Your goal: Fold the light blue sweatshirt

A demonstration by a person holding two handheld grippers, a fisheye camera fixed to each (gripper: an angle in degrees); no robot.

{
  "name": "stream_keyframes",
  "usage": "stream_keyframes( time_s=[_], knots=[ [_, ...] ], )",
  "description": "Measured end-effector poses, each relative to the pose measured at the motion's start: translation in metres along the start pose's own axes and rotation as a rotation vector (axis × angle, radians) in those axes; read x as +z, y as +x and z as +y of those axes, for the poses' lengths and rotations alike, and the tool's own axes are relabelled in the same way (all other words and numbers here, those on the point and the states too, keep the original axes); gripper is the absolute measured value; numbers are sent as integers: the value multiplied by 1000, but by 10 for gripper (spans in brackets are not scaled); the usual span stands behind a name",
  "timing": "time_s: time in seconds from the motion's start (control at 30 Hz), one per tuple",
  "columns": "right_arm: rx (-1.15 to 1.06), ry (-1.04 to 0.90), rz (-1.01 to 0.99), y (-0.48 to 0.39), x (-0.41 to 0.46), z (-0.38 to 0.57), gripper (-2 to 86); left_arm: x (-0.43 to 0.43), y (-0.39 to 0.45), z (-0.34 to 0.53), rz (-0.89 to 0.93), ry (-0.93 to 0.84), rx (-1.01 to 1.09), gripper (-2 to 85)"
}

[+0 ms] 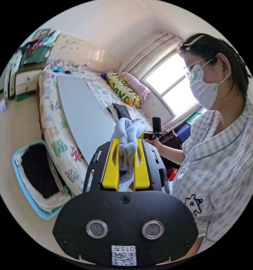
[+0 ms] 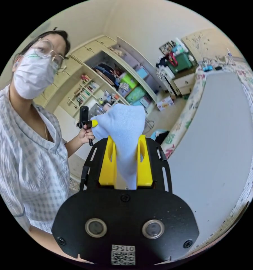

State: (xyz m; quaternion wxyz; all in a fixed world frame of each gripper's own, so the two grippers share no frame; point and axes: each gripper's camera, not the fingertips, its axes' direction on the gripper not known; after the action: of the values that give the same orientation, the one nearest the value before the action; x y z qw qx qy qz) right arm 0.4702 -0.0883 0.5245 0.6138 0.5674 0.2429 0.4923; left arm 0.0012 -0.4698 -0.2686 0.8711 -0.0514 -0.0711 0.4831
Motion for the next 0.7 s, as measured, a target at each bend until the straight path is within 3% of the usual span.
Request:
stream_keyframes(
  time_s=[0.2,0.53,0.6,0.7],
  knots=[
    [-106,157,14,34,-81,47,114,58,94,-105,35,11,193,77],
    [160,-82,326,31,-272,181,115,343,178,-232,651,-181,57,79],
    [211,-111,440,66,-280,207,116,404,181,-246,657,-207,26,80],
    [411,-169,622,179,-263,267,118,513,170,-258,520,-273,-16,83]
  ],
)
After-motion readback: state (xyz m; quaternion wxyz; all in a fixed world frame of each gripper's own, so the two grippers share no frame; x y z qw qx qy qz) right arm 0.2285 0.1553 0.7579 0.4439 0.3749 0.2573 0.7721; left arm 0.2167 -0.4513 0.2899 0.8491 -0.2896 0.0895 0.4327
